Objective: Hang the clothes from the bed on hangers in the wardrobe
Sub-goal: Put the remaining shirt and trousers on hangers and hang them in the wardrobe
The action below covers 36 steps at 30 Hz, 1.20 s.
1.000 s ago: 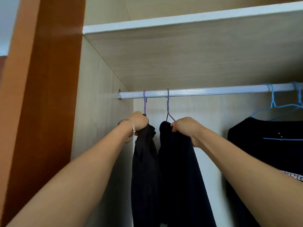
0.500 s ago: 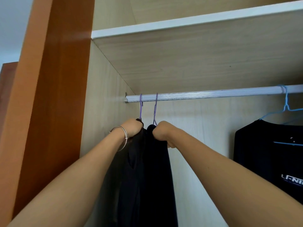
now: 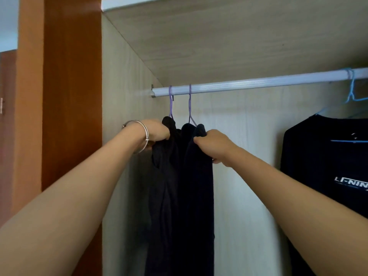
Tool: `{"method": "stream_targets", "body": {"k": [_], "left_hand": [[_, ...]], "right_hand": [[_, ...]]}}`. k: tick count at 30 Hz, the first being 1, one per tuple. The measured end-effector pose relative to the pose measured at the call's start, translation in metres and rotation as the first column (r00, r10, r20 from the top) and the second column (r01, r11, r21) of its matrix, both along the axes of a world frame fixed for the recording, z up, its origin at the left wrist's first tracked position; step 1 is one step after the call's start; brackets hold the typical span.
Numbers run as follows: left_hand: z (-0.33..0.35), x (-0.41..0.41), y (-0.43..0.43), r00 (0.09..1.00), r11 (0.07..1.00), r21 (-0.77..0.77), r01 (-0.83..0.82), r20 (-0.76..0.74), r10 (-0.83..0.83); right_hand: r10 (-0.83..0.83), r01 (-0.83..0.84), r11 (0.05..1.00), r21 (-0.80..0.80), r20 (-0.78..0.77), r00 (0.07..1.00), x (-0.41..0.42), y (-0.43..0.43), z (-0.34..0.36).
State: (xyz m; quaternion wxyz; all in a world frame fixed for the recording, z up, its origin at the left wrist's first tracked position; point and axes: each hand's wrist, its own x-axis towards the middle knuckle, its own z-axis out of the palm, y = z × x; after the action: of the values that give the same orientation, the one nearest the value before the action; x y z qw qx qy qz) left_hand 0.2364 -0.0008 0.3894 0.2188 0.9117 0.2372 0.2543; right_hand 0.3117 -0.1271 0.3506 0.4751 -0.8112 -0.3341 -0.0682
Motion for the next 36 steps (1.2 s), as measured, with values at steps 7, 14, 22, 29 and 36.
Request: {"method": "stream_targets", "body": {"k": [7,14,22,29,36], "left_hand": [[-0.009,-0.008,-0.027,0.991,0.981,0.16,-0.108,0.094,0.094],[-0.014,-0.009,-0.027,0.989,0.967,0.219,-0.128,0.101,0.108],[-0.047,-0.013,-0.029,0.989,0.907,0.398,-0.136,0.108,0.1],[-0.047,-0.003,-0.08,0.909,0.732,0.64,-0.232,0.411,-0.07],[-0.027,0.072,-0.199,0.857,0.825,0.512,0.239,0.288,-0.427]], "right_hand": [[-0.17,0.184,0.981,-0.054,0.191,0.967,-0.004,-0.01,0.002],[-0.195,0.213,0.975,-0.057,0.228,0.954,-0.003,-0.02,0.0],[-0.039,0.03,0.999,0.044,0.218,0.975,-0.011,-0.02,-0.045],[0.004,-0.006,1.0,0.012,0.199,0.98,-0.002,-0.081,-0.046],[-0.416,0.408,0.906,0.111,0.397,0.818,0.076,-0.229,-0.018]]}}
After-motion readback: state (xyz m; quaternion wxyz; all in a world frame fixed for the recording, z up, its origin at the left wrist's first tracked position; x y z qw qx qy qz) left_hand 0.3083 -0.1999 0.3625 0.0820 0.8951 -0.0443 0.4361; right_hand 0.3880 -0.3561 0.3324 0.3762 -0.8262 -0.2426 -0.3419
